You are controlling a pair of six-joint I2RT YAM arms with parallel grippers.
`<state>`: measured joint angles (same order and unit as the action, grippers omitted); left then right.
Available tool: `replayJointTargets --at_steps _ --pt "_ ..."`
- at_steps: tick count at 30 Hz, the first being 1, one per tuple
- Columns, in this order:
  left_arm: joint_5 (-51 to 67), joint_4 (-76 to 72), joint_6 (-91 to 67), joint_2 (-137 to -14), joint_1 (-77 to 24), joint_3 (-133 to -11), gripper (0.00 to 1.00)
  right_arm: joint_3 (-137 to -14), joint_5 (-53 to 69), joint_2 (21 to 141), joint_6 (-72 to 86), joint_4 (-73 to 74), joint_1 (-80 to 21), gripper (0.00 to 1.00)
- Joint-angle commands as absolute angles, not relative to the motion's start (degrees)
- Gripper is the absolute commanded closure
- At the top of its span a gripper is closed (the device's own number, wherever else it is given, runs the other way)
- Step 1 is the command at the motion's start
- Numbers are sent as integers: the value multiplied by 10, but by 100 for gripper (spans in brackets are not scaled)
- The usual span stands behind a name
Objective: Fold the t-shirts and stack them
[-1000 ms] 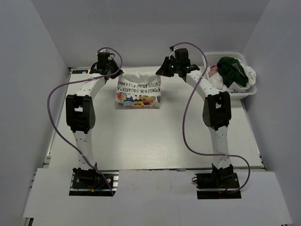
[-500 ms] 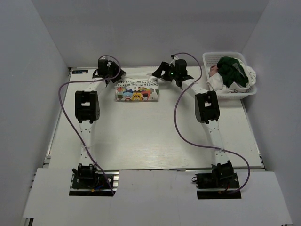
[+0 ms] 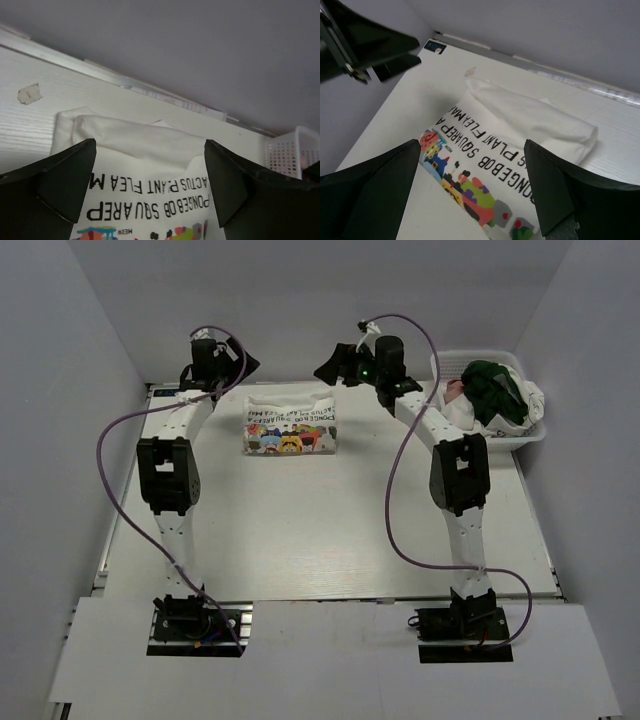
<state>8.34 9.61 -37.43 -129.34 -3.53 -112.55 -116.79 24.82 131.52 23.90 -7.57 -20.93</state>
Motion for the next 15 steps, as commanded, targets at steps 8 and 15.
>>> replayJointTargets --at_steps 8,15 --pt "241 160 -348 -1298 -70 -1084 1 -1045 270 1349 374 -143 -239 10" --pt "261 140 -360 -1239 -81 -869 1 -956 344 1352 438 -178 -250 10"
